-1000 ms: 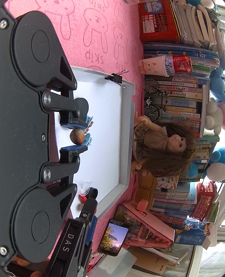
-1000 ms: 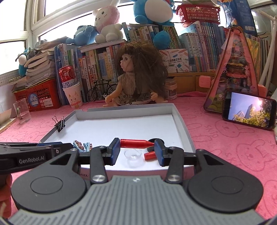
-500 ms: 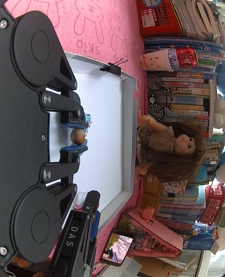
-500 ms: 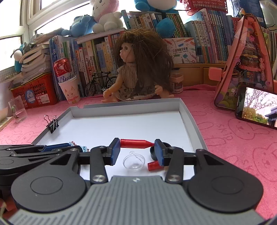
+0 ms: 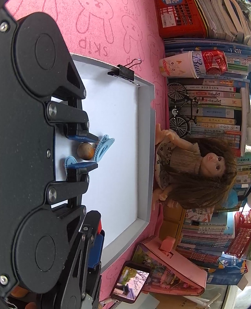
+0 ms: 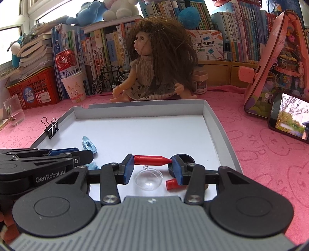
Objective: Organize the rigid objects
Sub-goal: 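Carry the acorn with left tool while right tool carries the red marker into the tray, then open left tool releasing the acorn while right tool releases the red marker, then withdraw both tools toward the black binder clip and black round lid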
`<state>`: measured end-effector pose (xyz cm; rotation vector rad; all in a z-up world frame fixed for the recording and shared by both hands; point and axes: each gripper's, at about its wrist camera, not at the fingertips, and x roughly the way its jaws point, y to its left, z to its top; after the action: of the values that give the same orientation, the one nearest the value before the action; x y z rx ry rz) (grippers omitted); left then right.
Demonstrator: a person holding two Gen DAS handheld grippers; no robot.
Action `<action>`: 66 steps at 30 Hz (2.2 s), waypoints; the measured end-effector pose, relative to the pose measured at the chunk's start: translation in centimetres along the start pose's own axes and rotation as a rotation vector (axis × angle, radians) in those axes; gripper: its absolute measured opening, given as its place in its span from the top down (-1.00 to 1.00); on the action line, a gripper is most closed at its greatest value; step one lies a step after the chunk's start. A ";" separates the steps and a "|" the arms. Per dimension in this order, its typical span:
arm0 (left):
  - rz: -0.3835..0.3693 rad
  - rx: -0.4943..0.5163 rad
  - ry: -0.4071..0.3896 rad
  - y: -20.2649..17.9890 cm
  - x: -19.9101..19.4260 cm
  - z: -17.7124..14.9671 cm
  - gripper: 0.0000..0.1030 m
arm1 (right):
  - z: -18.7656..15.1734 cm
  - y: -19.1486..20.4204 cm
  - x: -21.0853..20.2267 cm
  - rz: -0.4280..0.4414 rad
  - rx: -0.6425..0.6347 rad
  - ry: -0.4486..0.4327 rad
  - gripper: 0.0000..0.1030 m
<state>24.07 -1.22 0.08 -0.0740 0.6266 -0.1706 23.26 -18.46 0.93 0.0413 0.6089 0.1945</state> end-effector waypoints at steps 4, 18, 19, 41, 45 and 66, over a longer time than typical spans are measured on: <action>0.005 -0.002 0.010 -0.1 -0.2 0.1 0.51 | 0.0 0.1 -0.1 0.002 -0.002 0.004 -0.02; 0.012 0.041 -0.014 -0.5 -3.1 0.4 -0.10 | 0.3 -0.9 -2.6 0.029 0.031 -0.027 -0.36; 0.011 0.048 -0.020 -0.6 -3.5 0.4 -0.12 | 0.3 -0.9 -2.9 0.030 0.025 -0.031 -0.37; -0.111 0.118 -0.092 -2.1 -12.4 -4.1 -0.45 | -2.5 -0.9 -9.4 0.078 -0.083 -0.093 -0.59; -0.129 0.137 -0.078 -2.3 -13.4 -5.5 -0.46 | -3.3 -0.6 -10.2 0.095 -0.105 -0.092 -0.60; -0.236 0.187 -0.022 -1.6 -16.6 -10.8 -0.36 | -7.0 -0.1 -11.7 0.166 -0.166 -0.080 -0.66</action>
<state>4.21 -0.02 1.10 0.0315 0.5768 -0.4554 9.87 -20.92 1.74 -0.0604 0.5084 0.4017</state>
